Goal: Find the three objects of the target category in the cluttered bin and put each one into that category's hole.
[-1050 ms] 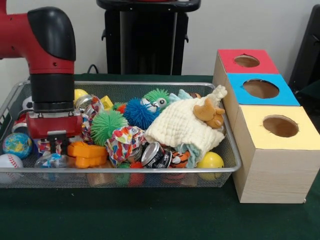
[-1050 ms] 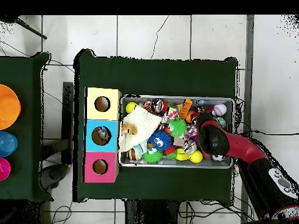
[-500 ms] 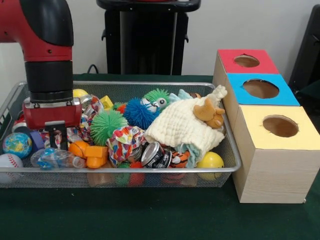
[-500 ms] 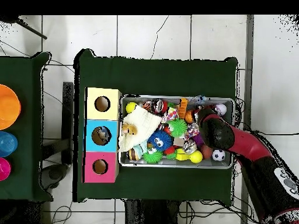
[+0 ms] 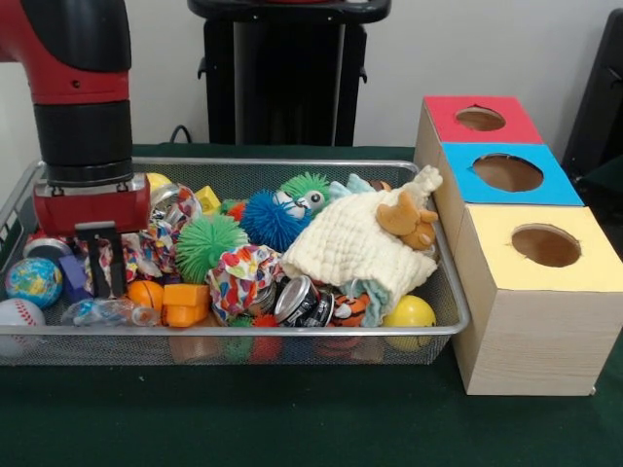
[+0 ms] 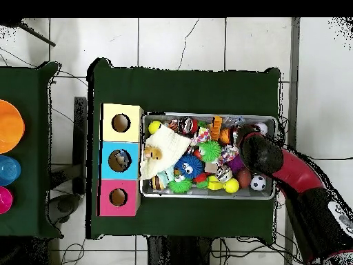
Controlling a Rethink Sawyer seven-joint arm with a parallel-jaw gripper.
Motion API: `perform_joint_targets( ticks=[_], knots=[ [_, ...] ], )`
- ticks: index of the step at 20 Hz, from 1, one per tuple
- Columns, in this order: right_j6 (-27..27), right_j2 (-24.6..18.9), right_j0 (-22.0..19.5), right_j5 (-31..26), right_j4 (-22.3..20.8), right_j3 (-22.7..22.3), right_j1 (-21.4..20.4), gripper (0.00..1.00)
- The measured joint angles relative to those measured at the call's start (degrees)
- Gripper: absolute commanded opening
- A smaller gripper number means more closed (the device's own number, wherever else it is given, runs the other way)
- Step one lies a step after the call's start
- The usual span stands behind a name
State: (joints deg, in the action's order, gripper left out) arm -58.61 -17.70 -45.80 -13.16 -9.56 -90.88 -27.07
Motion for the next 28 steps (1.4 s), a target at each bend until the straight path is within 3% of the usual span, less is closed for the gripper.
perform_joint_targets(
  ticks=[5,10,19,28],
  knots=[
    [-0.29,3.27,2.4,-1.96,4.87,-0.22,-1.11,0.0],
    [-1.59,6.64,5.52,-7.79,10.04,-0.27,-2.38,0.0],
    [-4.7,11.65,9.44,-15.8,14.64,-0.82,-4.47,0.0],
    [-10.78,15.17,12.03,-18.81,20.5,-6.1,-7.47,0.0]
  ],
)
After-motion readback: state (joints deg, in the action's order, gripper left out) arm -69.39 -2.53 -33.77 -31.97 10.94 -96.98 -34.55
